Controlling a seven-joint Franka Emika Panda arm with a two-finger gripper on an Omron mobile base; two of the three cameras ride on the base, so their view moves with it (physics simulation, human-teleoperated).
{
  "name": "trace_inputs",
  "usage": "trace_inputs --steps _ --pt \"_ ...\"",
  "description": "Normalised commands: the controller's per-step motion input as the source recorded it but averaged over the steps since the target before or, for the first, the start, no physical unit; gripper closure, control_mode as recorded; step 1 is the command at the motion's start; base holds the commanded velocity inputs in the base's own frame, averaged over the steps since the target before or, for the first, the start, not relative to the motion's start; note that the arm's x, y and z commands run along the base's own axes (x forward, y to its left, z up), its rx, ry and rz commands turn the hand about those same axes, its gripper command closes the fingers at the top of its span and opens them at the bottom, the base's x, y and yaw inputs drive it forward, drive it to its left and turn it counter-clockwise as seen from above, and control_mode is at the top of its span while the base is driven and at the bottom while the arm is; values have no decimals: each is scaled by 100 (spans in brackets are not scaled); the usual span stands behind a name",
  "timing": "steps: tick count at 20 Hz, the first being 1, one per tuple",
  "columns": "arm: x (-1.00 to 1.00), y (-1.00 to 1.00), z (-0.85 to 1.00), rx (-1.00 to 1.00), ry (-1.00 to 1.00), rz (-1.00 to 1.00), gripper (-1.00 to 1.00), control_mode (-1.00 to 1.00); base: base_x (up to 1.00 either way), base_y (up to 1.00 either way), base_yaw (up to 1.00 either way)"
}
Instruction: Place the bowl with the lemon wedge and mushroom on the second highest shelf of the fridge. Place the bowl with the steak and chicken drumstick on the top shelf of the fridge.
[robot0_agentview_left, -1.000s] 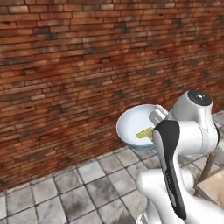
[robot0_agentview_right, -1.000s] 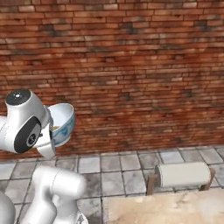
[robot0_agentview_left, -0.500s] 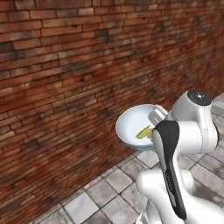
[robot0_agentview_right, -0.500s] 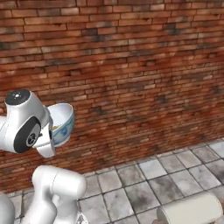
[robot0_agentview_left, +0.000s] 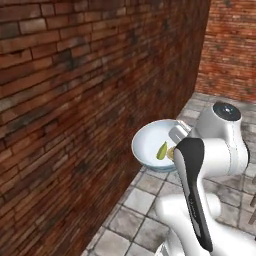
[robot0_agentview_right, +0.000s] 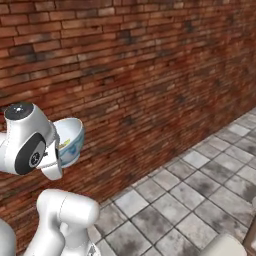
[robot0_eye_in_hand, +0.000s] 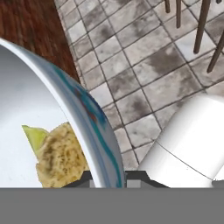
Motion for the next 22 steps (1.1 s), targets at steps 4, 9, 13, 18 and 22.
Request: trace_inputs --steps 4,9,13,18,22 --pt "0 0 0 0 0 0 100 100 92 0 -61" --pt "0 0 0 0 0 0 100 100 94 0 -58" --pt "0 0 0 0 0 0 100 100 100 0 -47" --pt "0 0 0 0 0 0 100 100 100 0 -41" --pt "0 0 0 0 0 0 100 100 100 0 -38"
